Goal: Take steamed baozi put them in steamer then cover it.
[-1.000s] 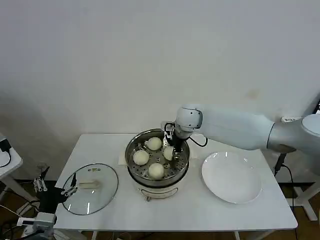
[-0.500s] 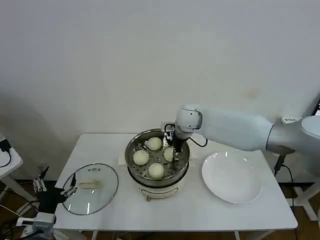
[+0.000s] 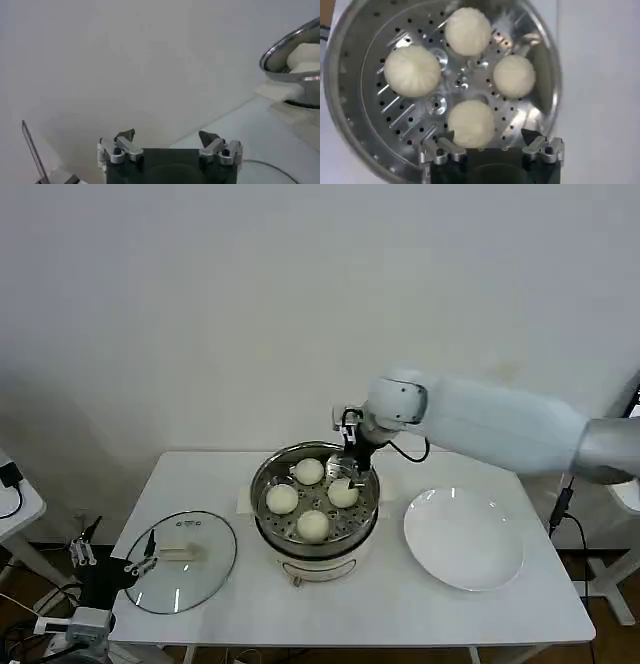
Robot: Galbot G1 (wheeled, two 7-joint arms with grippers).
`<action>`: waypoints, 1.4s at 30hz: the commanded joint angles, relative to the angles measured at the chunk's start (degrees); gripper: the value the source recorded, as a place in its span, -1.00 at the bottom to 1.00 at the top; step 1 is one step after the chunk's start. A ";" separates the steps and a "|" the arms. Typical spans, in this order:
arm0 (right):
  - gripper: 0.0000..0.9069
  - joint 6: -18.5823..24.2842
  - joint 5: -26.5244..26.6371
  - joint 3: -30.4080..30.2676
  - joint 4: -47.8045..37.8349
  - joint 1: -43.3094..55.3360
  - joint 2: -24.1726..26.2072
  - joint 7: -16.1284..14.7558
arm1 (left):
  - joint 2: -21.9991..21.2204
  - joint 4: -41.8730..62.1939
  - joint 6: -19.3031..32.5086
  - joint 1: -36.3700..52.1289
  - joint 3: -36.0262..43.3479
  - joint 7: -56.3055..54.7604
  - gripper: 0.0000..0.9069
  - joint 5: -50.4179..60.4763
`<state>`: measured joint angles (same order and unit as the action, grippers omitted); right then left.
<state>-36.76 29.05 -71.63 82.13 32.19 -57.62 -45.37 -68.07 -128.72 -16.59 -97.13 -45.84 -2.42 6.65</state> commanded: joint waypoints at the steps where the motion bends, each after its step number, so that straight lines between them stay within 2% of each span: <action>1: 1.00 1.35 1.05 12.14 18.01 -7.76 19.89 18.05 | 0.09 0.30 -0.12 -0.09 0.69 -0.38 1.00 -0.99; 4: 1.00 3.89 -0.17 24.13 21.98 -20.85 26.75 23.51 | 0.01 0.88 0.02 -0.05 0.93 -0.93 1.00 -1.01; 5: 1.00 4.48 -0.72 27.67 22.59 -23.62 27.58 24.93 | 0.03 1.22 0.13 -0.04 0.99 -1.18 1.00 -1.01; 6: 1.00 6.42 -1.71 34.32 24.02 -33.13 29.31 26.18 | 0.07 1.76 0.26 0.11 1.05 -1.40 1.00 -0.98; 7: 1.00 7.10 -2.02 39.20 24.28 -36.49 29.92 27.77 | 0.13 2.11 0.43 0.19 1.12 -1.67 1.00 -0.97; 8: 1.00 9.12 -4.71 51.61 25.13 -47.78 30.27 29.23 | 0.33 2.81 0.71 0.36 1.23 -1.77 1.00 -0.97; 9: 1.00 11.37 -6.21 56.74 25.34 -56.04 29.89 29.49 | 0.87 3.65 1.66 0.43 1.55 -2.57 1.00 -0.94; 10: 1.00 11.66 -7.03 64.16 25.44 -59.80 29.62 30.13 | 1.10 4.13 2.13 0.50 1.65 -2.99 1.00 -0.92; 11: 1.00 13.87 -10.88 71.91 25.44 -69.07 27.42 30.95 | 1.40 4.66 2.16 0.84 1.58 -2.85 1.00 -0.79; 13: 1.00 17.50 -14.03 83.55 25.52 -81.83 22.82 31.69 | 2.19 5.81 2.25 1.31 1.40 -2.58 1.00 -0.36; 14: 1.00 19.53 -16.82 91.29 25.73 -86.32 20.50 31.62 | 2.27 6.59 2.63 1.43 1.31 -2.47 1.00 0.10; 16: 1.00 21.94 -18.45 98.01 26.29 -93.06 16.61 31.70 | 2.62 8.13 3.83 1.75 1.07 -1.83 1.00 2.60; 18: 1.00 25.32 -20.14 106.28 27.00 -101.55 10.20 31.41 | 2.82 9.23 5.04 1.83 1.06 -1.18 1.00 4.06; 19: 1.00 26.10 -20.40 108.92 27.12 -103.14 9.28 31.25 | 2.87 9.60 5.38 1.87 1.15 -1.10 1.00 4.31; 20: 1.00 27.18 -20.64 112.31 27.13 -105.92 6.17 30.81 | 2.88 10.01 5.81 1.86 1.33 -1.00 1.00 4.98; 25: 1.00 34.34 -24.16 121.38 23.47 -111.65 -6.67 28.37 | 3.10 11.23 9.41 1.78 2.39 -0.63 1.00 15.38; 30: 1.00 38.33 -23.99 127.16 24.15 -116.91 -16.54 27.88 | 3.33 11.99 11.25 1.39 2.08 -0.45 1.00 29.10; 32: 1.00 40.02 -24.47 127.91 24.50 -118.73 -18.38 28.21 | 3.68 13.12 11.94 1.43 2.08 0.14 1.00 36.71; 37: 1.00 42.41 -23.89 127.49 24.98 -122.44 -20.45 32.54 | 5.28 17.26 13.24 3.49 4.11 -1.45 1.00 48.78; 42: 1.00 43.85 -24.59 127.19 25.43 -122.79 -21.82 33.41 | 6.57 23.16 13.04 6.98 7.96 -2.01 1.00 58.30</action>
<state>0.20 6.89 44.20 106.51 -81.18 -70.00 -15.17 -63.28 -114.61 -5.51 -94.21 -42.33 -3.02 38.74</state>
